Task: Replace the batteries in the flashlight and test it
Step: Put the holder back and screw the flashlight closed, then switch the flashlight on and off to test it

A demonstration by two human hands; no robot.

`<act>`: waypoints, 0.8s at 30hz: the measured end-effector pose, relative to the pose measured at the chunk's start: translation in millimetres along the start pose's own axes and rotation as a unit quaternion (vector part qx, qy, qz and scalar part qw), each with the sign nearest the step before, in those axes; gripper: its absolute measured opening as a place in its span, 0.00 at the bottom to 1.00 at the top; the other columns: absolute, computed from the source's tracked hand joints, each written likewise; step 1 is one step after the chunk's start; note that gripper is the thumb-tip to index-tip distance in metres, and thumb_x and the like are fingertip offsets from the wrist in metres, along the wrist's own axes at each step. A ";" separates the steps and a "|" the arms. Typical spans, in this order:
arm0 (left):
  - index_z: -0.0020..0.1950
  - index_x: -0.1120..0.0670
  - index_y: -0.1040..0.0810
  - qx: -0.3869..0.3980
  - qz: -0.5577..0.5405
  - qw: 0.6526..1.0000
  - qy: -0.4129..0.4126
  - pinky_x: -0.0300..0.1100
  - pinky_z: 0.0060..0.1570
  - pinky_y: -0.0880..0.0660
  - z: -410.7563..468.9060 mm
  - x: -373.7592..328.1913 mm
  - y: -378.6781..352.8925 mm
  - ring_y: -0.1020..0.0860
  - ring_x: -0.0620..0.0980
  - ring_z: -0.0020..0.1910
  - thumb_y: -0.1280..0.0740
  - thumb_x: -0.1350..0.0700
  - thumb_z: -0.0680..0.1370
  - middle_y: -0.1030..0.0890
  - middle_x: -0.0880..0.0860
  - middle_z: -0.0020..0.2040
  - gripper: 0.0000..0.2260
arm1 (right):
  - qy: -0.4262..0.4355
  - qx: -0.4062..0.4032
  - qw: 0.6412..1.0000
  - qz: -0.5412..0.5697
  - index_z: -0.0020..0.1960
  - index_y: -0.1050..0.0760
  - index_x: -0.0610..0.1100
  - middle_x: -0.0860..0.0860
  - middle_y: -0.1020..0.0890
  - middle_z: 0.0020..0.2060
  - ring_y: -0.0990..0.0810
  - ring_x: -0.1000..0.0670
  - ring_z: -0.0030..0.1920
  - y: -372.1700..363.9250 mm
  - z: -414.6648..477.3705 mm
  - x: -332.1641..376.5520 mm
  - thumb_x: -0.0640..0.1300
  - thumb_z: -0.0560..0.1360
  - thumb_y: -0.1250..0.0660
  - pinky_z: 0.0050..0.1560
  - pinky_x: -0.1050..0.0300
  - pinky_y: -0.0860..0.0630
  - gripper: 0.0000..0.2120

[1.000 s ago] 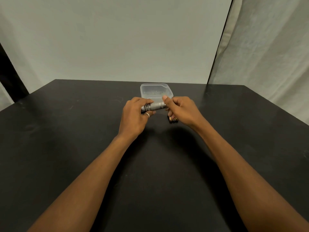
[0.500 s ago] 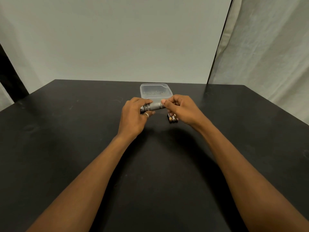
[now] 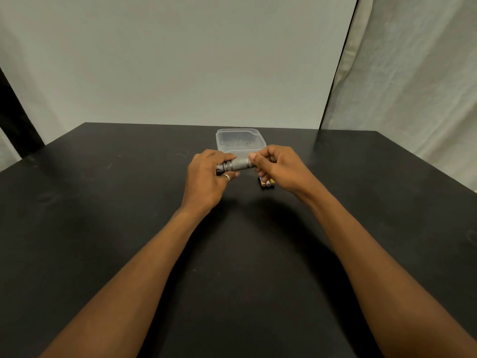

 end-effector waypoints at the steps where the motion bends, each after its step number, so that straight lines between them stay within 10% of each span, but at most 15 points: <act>1: 0.59 0.53 0.15 0.000 -0.005 1.000 0.003 0.41 0.53 0.27 0.1 -0.2 0.6 0.23 0.51 0.51 0.20 0.58 0.71 0.17 0.51 0.53 0.17 | -0.005 0.005 1.000 0.013 0.51 0.19 0.42 0.46 0.14 0.39 0.17 0.53 0.36 -0.2 -0.9 1.2 0.51 0.80 0.30 0.43 0.54 0.16 0.12; 9: 0.64 0.52 0.17 -0.003 -0.125 0.991 0.044 0.37 0.55 0.22 2.8 -3.8 2.9 0.20 0.42 0.51 0.19 0.58 0.69 0.20 0.50 0.57 0.24 | -0.019 0.058 0.980 0.191 0.58 0.21 0.40 0.43 0.13 0.45 0.14 0.50 0.43 -7.1 -6.9 10.0 0.41 0.81 0.31 0.41 0.60 0.18 0.08; 16: 0.71 0.45 0.26 -0.014 -0.442 0.876 0.191 0.43 0.55 0.19 6.2 13.6 -0.7 0.18 0.46 0.60 0.20 0.63 0.69 0.19 0.52 0.63 0.34 | -0.083 0.083 0.913 0.390 0.63 0.23 0.35 0.42 0.14 0.49 0.13 0.45 0.49 -1.9 -7.9 -1.6 0.31 0.78 0.32 0.51 0.59 0.17 0.13; 24: 0.74 0.54 0.29 0.004 -0.556 0.797 0.236 0.43 0.57 0.20 6.5 16.8 -11.0 0.20 0.50 0.65 0.26 0.62 0.76 0.20 0.52 0.67 0.28 | -0.064 0.119 0.937 0.322 0.62 0.25 0.40 0.34 0.15 0.54 0.13 0.42 0.49 -10.3 -12.0 10.4 0.33 0.76 0.27 0.48 0.56 0.16 0.16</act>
Point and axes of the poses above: each hand's wrist, its own z-axis towards the middle knuckle, its own y-axis out of the back of the hand, x = y × z, the point moved 6 cm from there along z, towards the middle knuckle
